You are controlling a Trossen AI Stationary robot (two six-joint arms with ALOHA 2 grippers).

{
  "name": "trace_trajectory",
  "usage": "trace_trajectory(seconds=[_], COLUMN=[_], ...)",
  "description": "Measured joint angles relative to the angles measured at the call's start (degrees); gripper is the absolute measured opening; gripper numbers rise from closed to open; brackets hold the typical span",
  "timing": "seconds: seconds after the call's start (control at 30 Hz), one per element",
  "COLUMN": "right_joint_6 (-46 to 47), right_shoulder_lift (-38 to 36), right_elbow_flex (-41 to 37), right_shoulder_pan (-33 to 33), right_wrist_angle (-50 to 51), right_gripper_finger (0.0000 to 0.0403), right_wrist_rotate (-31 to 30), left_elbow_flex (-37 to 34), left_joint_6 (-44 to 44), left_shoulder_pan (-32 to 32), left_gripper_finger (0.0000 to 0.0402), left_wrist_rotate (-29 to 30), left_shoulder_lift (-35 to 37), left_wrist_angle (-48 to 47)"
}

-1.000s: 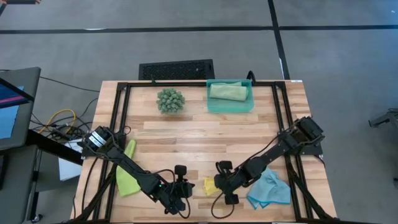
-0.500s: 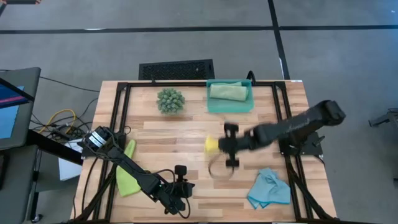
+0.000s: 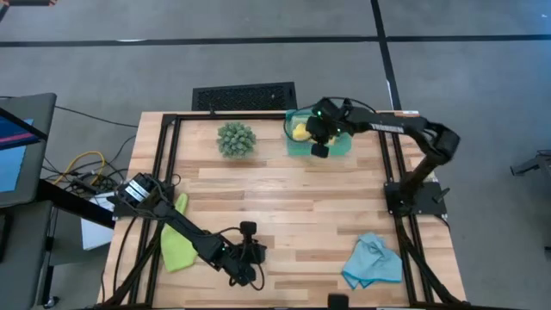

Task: Roll microfiber towels into tight, uniform cylinder then place into a basket
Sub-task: Put the yellow microfiber cloth into the green organizer bin

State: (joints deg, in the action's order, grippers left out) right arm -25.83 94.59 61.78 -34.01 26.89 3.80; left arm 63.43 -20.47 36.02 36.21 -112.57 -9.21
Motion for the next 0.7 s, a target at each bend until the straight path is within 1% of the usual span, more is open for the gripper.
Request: trace_trajectory(seconds=[0.1,0.2,0.3,0.47,0.57,0.7], right_joint_6=[-3.6,-6.6,-7.6,-9.3,-10.2,-10.1], right_shoulder_lift=[4.3,8.4,11.6,15.3,16.1,16.0], right_elbow_flex=[0.4,3.0,6.1,9.5,9.9,10.1], right_shoulder_pan=[-3.0,-4.2,-4.0,-2.8,-1.8,-0.9], right_wrist_angle=[-1.7,0.0,2.2,4.2,5.0,5.8], right_gripper_finger=[0.0051,0.0051,0.0051,0.0054,0.0072,0.0127], right_wrist_rotate=[0.9,0.8,0.9,0.9,0.9,0.8], left_elbow_flex=[0.0,0.0,0.0,0.0,0.0,0.0], left_joint_6=[0.5,2.4,4.2,6.1,6.1,5.3], left_shoulder_pan=[-1.6,-3.2,-4.5,-6.2,-6.6,-6.5], left_gripper_finger=[0.0000,0.0000,0.0000,0.0000,0.0000,0.0000], left_wrist_rotate=[-0.5,-3.1,-4.8,-5.0,-6.7,-7.9], left_shoulder_lift=[0.0,0.0,0.0,0.0,0.0,0.0], left_wrist_angle=[-0.1,0.2,0.3,0.0,-0.3,-0.2])
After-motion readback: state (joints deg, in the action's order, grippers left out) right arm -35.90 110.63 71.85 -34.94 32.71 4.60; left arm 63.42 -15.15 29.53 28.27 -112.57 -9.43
